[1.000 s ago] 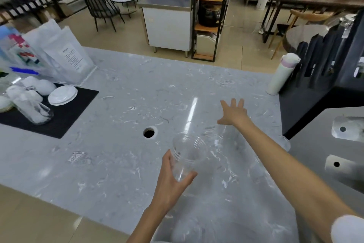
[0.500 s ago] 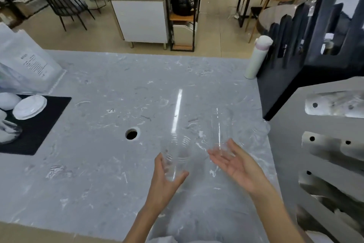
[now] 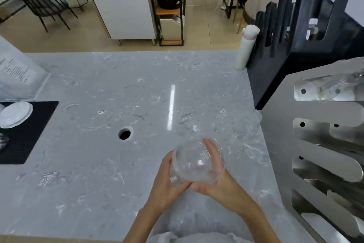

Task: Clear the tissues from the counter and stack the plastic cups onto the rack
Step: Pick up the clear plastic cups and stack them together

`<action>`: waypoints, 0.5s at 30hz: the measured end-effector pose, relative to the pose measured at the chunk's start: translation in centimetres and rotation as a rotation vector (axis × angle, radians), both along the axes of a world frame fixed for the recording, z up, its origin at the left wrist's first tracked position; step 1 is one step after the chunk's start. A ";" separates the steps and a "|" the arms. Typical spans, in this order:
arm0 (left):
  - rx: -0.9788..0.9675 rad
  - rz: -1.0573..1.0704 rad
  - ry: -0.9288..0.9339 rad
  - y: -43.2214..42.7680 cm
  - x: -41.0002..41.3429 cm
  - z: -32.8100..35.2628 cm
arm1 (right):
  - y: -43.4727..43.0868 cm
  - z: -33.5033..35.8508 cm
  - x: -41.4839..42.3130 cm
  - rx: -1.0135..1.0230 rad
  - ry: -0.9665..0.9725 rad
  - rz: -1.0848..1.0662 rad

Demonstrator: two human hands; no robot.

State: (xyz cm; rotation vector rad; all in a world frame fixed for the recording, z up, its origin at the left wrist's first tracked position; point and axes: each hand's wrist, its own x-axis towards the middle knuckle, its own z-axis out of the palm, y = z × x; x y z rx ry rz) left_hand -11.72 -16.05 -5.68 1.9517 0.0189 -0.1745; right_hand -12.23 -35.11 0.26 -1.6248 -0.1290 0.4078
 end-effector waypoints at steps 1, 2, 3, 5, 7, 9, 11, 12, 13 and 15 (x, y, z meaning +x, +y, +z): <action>-0.012 0.004 0.005 0.0 0.0 -0.1 | -0.2 -0.1 -0.2 0.045 0.026 -0.003; -0.027 0.004 0.015 -0.1 0.0 -0.2 | -0.5 -0.2 -0.3 0.083 0.058 0.005; -0.040 0.004 0.026 -0.3 0.0 -0.3 | -0.7 -0.2 -0.4 0.102 0.084 0.033; -0.049 -0.005 0.034 -0.4 0.2 -0.6 | -0.9 -0.2 -0.4 0.084 0.111 0.116; -0.054 -0.003 0.035 -0.7 0.3 -0.9 | -1.6 0.0 0.0 0.045 0.110 0.161; -0.064 0.038 0.035 -0.8 -0.1 -0.8 | -3.1 0.4 1.4 0.053 0.114 0.121; -0.072 0.065 0.030 -0.7 -0.5 -0.8 | -5.1 1.0 3.7 -0.021 0.080 -0.038; -0.079 0.073 0.032 -0.8 -0.4 -0.7 | -6.3 0.9 5.5 -0.165 0.010 -0.146; -0.088 0.079 0.035 -0.7 -0.3 -0.7 | -7.6 0.6 7.4 -0.382 -0.082 -0.260; -0.104 0.120 0.017 0.1 -0.5 -0.5 | -9.6 0.1 11.8 -0.874 -0.261 -0.321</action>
